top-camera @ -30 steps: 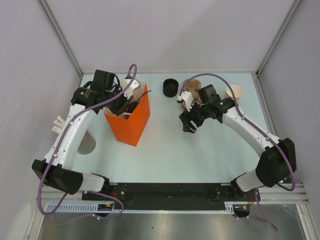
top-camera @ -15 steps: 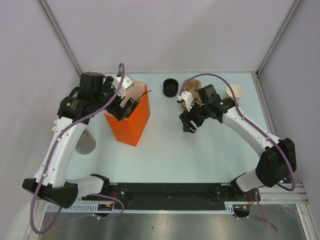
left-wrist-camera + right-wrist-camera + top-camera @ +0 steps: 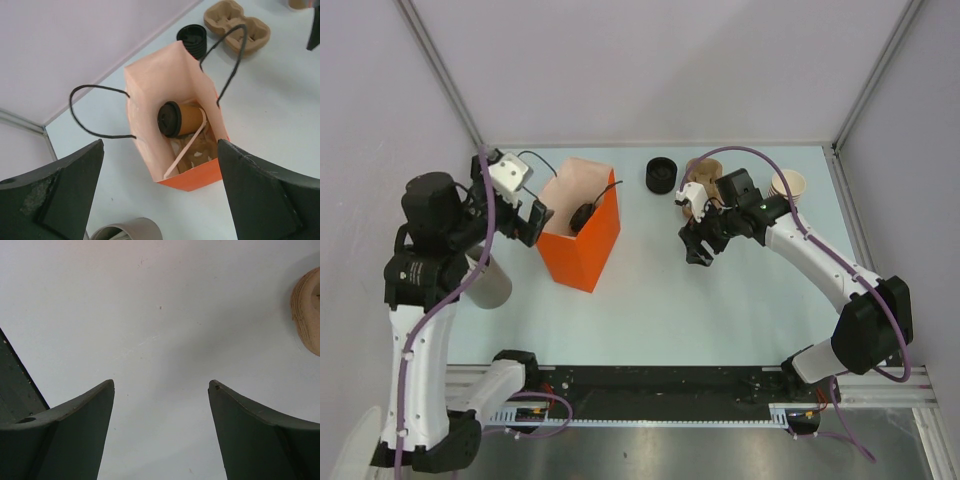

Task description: Pack the takeout coffee

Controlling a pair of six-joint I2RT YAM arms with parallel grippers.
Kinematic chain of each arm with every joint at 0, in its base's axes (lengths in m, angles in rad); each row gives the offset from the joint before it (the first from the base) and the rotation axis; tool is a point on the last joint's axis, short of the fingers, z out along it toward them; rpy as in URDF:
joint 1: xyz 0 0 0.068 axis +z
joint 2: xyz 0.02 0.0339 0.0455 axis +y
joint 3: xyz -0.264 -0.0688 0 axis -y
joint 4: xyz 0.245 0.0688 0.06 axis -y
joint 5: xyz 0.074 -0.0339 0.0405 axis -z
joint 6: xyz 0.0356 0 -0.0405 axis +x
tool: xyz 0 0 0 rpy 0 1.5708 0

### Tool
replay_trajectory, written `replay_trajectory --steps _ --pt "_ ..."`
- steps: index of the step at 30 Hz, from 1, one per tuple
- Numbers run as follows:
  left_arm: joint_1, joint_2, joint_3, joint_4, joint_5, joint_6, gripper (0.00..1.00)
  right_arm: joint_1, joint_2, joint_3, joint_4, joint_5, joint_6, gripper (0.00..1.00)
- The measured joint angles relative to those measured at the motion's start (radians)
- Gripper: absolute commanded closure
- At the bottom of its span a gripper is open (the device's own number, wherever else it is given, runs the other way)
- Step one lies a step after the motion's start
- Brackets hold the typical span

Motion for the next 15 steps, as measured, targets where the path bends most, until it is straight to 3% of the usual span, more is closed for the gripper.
replay_trajectory --steps 5,15 --pt "0.154 -0.031 -0.051 0.071 0.113 -0.053 0.0 -0.012 -0.001 0.0 0.0 -0.001 0.0 0.17" --pt "0.57 -0.047 -0.235 0.306 0.449 -0.283 0.01 -0.025 -0.004 0.0 0.0 -0.006 0.0 0.13"
